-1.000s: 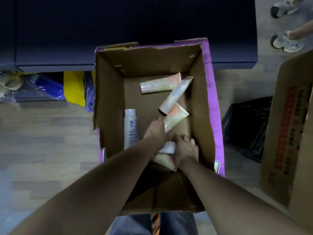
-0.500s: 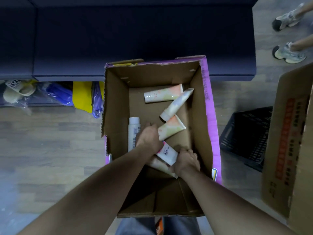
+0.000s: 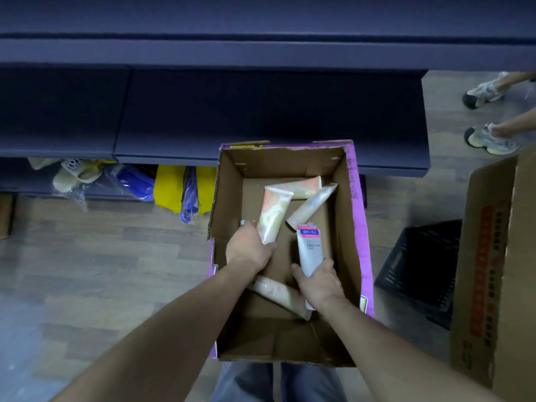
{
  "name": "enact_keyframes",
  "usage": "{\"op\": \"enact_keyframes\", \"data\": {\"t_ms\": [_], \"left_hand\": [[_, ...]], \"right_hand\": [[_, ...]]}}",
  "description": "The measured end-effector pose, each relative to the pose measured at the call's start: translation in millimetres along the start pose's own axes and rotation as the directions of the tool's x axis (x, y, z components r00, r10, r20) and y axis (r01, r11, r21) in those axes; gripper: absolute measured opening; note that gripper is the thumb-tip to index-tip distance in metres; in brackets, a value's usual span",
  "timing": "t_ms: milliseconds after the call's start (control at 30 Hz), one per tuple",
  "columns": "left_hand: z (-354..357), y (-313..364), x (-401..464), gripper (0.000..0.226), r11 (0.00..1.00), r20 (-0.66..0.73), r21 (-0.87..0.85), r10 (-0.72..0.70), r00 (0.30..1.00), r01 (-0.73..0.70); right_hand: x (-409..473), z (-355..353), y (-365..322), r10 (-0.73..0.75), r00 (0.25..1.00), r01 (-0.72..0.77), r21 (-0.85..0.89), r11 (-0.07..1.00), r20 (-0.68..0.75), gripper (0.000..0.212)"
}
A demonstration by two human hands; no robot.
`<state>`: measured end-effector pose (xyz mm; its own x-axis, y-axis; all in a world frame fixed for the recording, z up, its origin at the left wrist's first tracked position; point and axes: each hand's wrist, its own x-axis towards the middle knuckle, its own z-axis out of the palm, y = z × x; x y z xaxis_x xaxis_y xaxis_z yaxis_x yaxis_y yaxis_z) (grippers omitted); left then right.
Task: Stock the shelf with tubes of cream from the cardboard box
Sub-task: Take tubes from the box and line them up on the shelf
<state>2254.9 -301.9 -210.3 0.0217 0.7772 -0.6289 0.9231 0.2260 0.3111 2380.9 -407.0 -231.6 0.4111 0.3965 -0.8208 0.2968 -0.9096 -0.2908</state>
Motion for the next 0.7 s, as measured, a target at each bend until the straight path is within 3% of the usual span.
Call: {"op": "enact_keyframes", "data": {"t_ms": [200,467,700], "left_hand": [[-16,9,-24,0.051,0.993,-0.075,-0.102,0.05,0.996,-0.057],[-57,34,-63,0.04,0.96,-0.237,-0.234,0.099,0.967,-0.156],[-103,50,-100,0.043,0.956,-0.387,-0.221,0.094,0.917,-0.191]], "right_hand": [[-21,-16,-28,-0.117,0.991,0.125,0.119,0.985,-0.068,0.063],[-6,-36,-37,-0.2,0.933,0.275,0.235,0.932,-0.298,0.055],[-104,-104,-82,-0.358,0.841,0.461,0.189,0.867,-0.406,0.055]]}}
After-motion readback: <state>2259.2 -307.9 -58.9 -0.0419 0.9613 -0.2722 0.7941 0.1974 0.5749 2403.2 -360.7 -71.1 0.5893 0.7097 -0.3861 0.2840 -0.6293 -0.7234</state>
